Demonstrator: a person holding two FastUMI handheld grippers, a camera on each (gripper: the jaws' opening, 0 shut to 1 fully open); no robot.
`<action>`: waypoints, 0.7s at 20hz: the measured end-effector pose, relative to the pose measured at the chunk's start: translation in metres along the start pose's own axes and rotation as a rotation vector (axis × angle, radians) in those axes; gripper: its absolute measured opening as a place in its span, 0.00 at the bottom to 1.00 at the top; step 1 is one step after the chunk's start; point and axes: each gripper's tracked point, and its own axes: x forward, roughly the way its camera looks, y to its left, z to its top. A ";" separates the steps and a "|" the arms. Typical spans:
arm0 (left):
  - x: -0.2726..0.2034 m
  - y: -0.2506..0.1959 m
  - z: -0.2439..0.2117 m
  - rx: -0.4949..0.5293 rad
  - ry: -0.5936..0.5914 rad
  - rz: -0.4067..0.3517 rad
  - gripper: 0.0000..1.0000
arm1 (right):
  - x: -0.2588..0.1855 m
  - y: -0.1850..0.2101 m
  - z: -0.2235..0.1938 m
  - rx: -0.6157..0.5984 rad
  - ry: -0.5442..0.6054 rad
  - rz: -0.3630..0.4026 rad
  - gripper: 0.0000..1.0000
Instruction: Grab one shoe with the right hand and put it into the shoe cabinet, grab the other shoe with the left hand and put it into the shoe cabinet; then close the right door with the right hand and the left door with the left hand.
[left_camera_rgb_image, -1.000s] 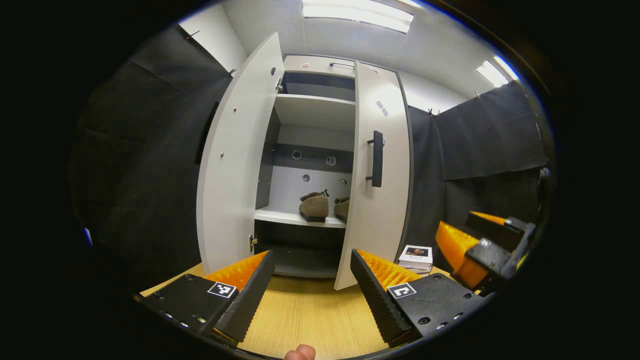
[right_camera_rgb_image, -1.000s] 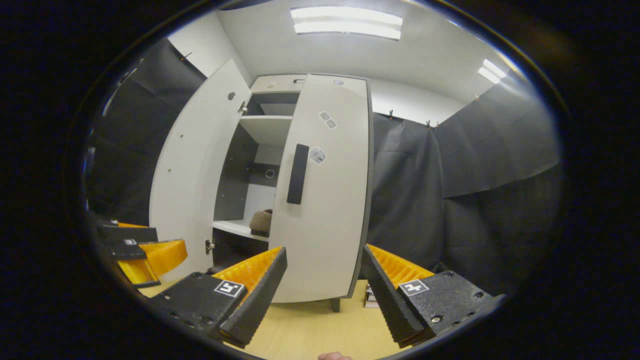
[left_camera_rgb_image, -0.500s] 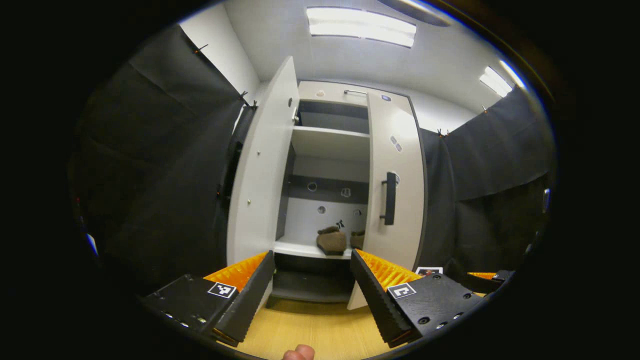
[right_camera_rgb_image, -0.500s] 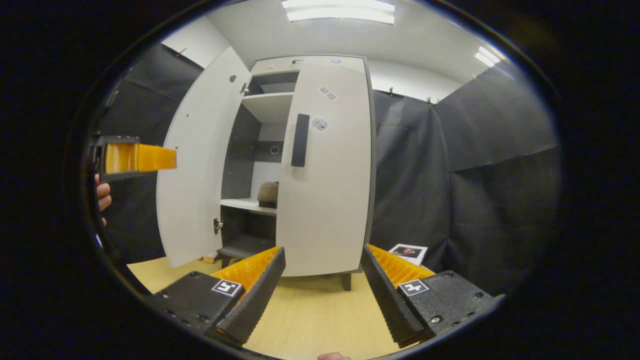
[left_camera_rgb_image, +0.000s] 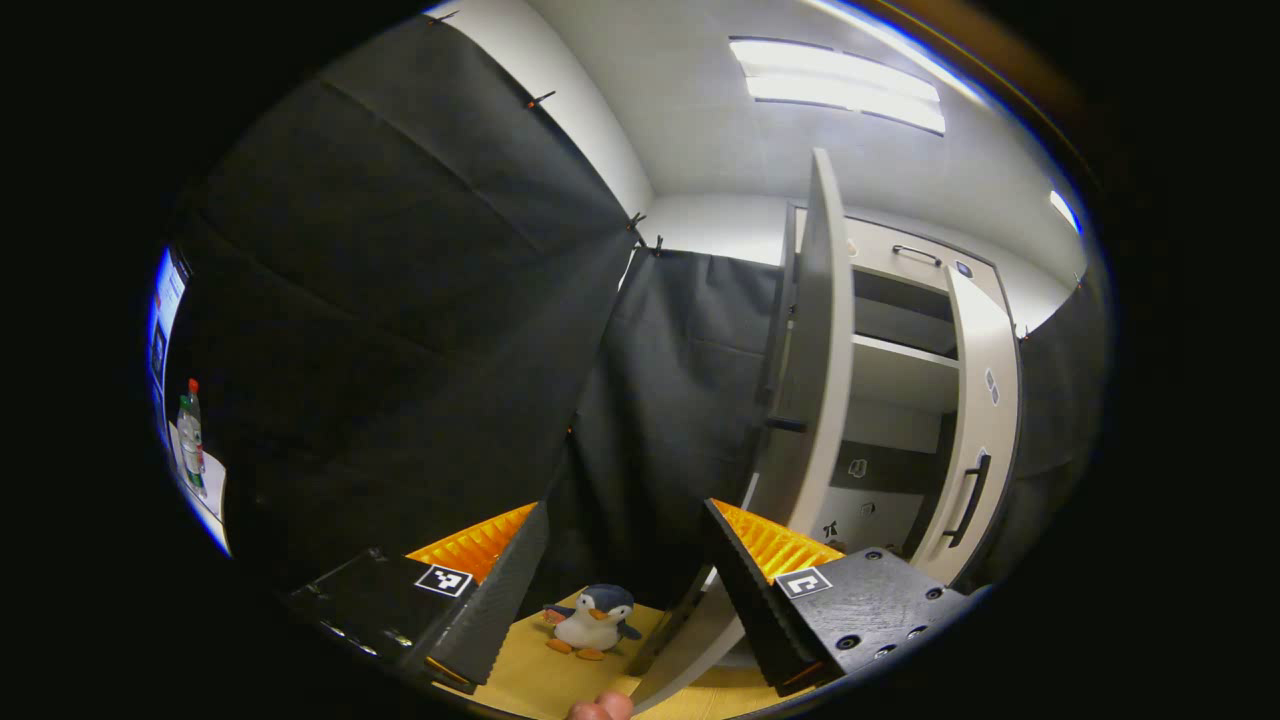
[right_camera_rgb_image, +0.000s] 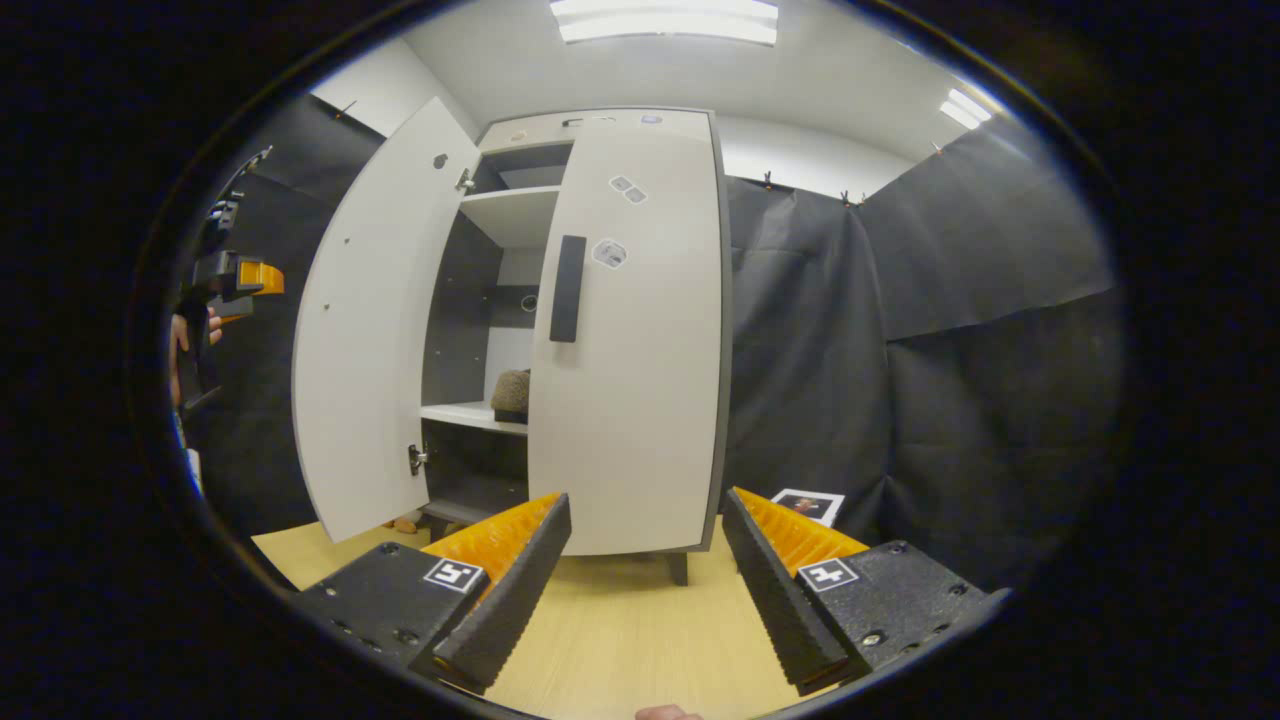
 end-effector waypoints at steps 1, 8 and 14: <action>0.004 0.007 -0.010 -0.015 0.010 -0.002 0.94 | 0.000 -0.002 0.002 -0.007 -0.006 -0.007 0.99; 0.044 0.028 -0.034 -0.014 0.082 -0.025 0.94 | 0.002 -0.012 0.009 -0.041 -0.021 -0.052 0.99; 0.036 0.026 -0.038 -0.023 0.112 -0.094 0.93 | 0.006 -0.006 0.011 -0.036 -0.025 -0.039 0.99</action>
